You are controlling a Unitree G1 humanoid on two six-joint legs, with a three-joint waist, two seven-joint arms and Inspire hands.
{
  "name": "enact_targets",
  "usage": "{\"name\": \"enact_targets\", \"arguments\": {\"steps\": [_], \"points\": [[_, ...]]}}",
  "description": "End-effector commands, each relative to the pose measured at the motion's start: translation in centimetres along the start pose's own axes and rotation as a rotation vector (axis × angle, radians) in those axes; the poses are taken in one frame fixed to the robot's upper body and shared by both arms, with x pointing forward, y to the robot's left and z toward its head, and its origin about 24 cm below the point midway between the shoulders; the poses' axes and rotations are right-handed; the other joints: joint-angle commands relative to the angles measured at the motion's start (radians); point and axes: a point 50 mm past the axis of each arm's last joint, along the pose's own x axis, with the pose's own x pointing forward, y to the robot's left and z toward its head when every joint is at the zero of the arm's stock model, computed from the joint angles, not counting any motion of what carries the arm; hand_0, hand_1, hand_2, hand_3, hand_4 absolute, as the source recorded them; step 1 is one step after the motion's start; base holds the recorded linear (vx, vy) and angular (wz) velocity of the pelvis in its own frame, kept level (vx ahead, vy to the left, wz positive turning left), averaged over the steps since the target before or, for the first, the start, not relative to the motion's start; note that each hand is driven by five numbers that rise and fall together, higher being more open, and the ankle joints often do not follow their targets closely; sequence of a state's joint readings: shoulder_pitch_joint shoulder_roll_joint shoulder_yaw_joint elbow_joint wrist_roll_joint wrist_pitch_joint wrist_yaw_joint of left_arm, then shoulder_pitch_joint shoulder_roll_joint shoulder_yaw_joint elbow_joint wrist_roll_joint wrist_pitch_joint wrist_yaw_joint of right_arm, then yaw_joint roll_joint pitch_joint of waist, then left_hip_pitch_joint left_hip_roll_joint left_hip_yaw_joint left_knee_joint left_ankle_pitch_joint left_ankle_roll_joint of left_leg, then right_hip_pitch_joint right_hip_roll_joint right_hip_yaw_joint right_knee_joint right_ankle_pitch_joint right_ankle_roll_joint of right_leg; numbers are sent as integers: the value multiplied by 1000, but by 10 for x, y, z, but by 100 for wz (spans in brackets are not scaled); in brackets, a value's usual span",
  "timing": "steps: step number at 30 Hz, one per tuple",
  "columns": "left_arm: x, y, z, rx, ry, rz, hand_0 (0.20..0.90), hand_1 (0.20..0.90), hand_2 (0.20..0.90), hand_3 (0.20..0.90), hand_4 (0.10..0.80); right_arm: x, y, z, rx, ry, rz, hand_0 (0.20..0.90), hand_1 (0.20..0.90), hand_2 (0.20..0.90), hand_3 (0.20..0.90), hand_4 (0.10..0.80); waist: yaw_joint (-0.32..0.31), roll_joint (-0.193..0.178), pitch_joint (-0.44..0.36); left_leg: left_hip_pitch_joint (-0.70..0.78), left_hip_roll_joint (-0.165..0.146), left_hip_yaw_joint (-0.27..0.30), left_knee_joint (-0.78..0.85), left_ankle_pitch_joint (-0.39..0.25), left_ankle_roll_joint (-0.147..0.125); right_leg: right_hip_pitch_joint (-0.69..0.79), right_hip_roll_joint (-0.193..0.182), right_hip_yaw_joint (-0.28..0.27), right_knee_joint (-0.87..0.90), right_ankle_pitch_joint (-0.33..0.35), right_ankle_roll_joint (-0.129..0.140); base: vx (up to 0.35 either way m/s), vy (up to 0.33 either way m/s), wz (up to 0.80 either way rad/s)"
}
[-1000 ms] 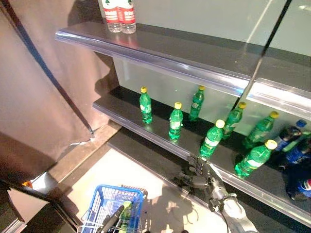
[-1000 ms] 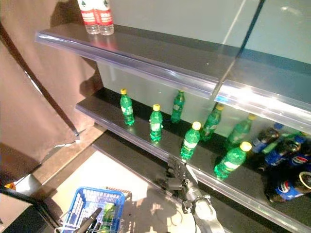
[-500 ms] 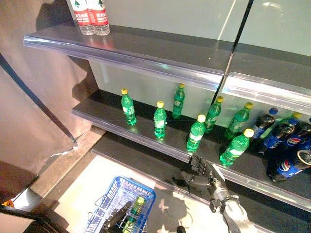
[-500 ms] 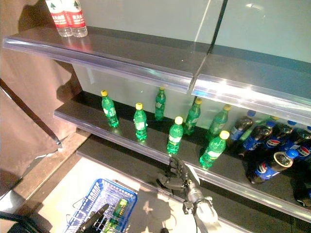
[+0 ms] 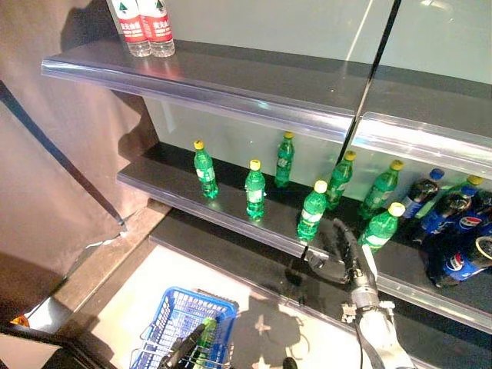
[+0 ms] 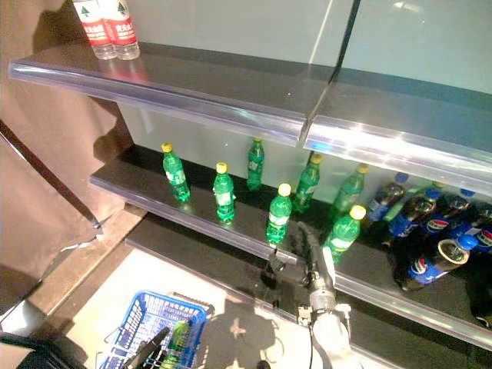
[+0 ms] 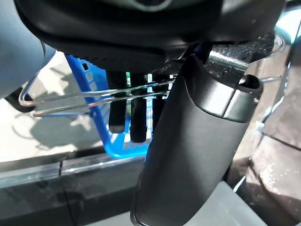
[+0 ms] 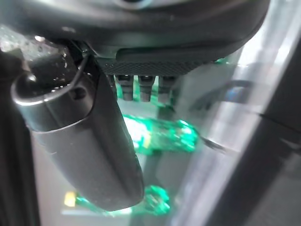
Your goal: Pick up the drink and place into the basket.
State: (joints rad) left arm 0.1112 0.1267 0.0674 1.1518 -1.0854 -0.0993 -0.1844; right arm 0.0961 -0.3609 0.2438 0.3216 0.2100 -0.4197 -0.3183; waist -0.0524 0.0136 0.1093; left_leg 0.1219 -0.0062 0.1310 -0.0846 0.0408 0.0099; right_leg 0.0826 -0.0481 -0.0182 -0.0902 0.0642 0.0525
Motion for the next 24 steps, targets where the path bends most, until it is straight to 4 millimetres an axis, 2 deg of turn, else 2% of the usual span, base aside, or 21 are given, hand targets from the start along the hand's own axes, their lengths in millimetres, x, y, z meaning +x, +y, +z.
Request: {"name": "enact_targets", "arguments": {"steps": [1, 9, 18, 22, 24], "points": [[4, -14, 22, 22, -104, -103, 300, 300, 300, 200, 100, 27, -7, 66, 56, -372, -88, 900, 900, 900, 900, 800, 41, -26, -17, -20, -89, -46, 107, -177, 40, -26, 28, 16, 33, -54, 15, 39, -15, 0], [1, -7, 20, 25, -97, -97, 300, 300, 300, 200, 100, 27, -16, 65, 49, -388, -185, 900, 900, 900, 900, 800, 57, -21, -10, -18, -89, -64, 94, -167, 38, -20, 25, -6, 33, -61, 14, 25, -9, 1], [2, -11, 22, 40, -88, -125, 300, 300, 300, 200, 100, 31, -23, 73, 40, -419, -227, 900, 900, 900, 900, 800, 68, -18, 26, -50, -86, -82, 132, -166, 40, -47, 21, -18, 85, -78, 10, 7, -2, 0], [5, -24, 27, 43, -98, -169, 300, 300, 300, 200, 100, 35, -25, 83, 53, -462, -245, 900, 900, 900, 900, 800, 69, -16, 64, -99, -87, -92, 167, -166, 43, -93, 22, -14, 118, -83, 5, -36, -8, 0], [8, -37, 32, 39, -113, -214, 300, 300, 300, 200, 100, 39, -26, 92, 62, -509, -253, 900, 900, 900, 900, 800, 68, -15, 101, -135, -90, -99, 188, -165, 45, -125, 25, -7, 130, -80, 1, -147, -23, 1]]}}
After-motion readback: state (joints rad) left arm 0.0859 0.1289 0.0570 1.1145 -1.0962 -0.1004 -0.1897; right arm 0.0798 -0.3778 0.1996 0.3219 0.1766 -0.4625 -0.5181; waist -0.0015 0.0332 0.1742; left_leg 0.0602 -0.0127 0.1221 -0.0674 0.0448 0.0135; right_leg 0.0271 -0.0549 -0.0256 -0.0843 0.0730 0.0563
